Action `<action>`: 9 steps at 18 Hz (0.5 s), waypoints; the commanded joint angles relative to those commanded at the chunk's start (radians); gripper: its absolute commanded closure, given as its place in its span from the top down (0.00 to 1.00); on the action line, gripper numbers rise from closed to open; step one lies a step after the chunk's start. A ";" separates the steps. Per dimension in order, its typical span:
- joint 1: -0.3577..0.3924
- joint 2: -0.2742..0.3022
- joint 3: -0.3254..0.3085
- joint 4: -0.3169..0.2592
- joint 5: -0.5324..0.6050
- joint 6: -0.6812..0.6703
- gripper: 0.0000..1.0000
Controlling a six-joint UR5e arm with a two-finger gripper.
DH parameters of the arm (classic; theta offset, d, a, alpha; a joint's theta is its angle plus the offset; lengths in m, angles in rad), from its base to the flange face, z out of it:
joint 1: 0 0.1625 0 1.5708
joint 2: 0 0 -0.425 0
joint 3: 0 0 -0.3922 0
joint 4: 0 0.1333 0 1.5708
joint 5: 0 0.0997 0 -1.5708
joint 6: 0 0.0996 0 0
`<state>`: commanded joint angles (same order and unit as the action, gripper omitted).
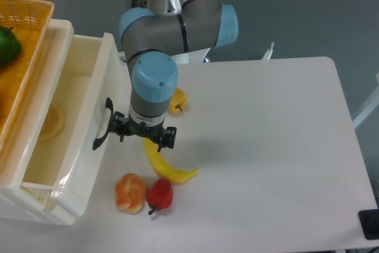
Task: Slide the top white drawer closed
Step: 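Push the drawer front with the gripper into the white cabinet, then keep pushing the drawer front until it sits flush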
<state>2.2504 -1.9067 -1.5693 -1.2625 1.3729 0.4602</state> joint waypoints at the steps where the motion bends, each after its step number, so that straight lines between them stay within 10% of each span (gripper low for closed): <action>1: -0.005 0.000 0.000 0.003 0.000 0.000 1.00; 9: -0.034 -0.003 0.000 0.003 0.014 0.000 1.00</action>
<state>2.2166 -1.9098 -1.5693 -1.2594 1.3867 0.4602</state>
